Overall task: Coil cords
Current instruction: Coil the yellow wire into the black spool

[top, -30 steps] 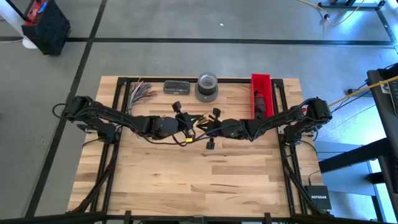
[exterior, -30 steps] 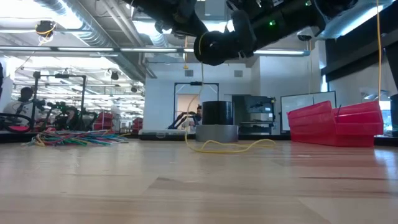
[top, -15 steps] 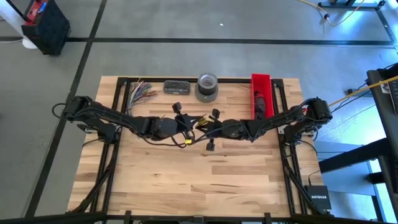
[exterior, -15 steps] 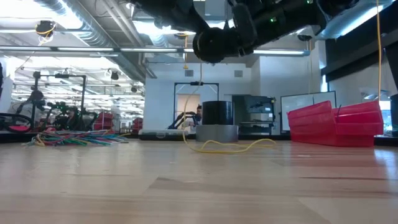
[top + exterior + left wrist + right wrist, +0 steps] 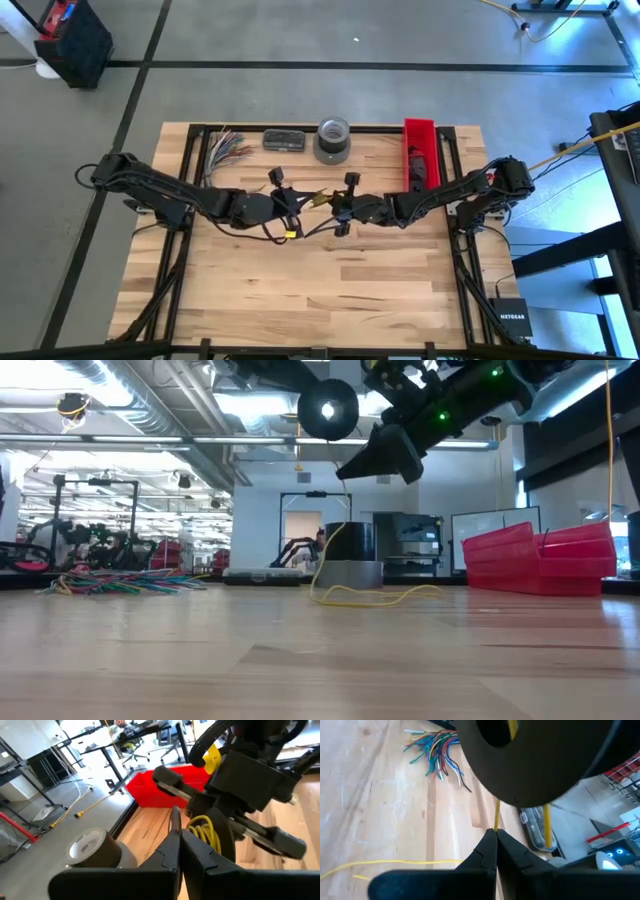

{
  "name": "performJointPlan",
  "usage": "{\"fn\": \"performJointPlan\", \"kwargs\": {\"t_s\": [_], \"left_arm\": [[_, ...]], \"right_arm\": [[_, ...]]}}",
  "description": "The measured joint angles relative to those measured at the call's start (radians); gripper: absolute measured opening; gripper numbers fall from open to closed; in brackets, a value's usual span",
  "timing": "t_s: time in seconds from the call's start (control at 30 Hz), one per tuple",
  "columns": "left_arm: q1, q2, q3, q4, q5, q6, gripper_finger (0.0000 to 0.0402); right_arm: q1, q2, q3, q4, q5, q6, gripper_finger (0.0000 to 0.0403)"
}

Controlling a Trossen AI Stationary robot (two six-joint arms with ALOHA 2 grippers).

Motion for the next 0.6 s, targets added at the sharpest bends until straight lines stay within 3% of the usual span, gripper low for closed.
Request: {"fn": "performJointPlan", "kwargs": {"t_s": [0.33, 0.5, 0.6], "left_arm": [[-0.016, -0.030, 0.000, -0.115, -0.007, -0.016, 0.0000], [-0.017, -0.030, 0.000, -0.116, -0.003, -0.016, 0.0000], [-0.017, -0.030, 0.000, -0.111, -0.004, -0.021, 0.0000]], "right_arm": [[0.000, -0.005, -0.001, -0.031, 0.046, -0.007, 0.0005], [-0.001, -0.004, -0.003, -0.023, -0.052, 0.099, 0.0008], [-0.002, -0.004, -0.005, -0.031, -0.065, 0.117, 0.0032]]}}
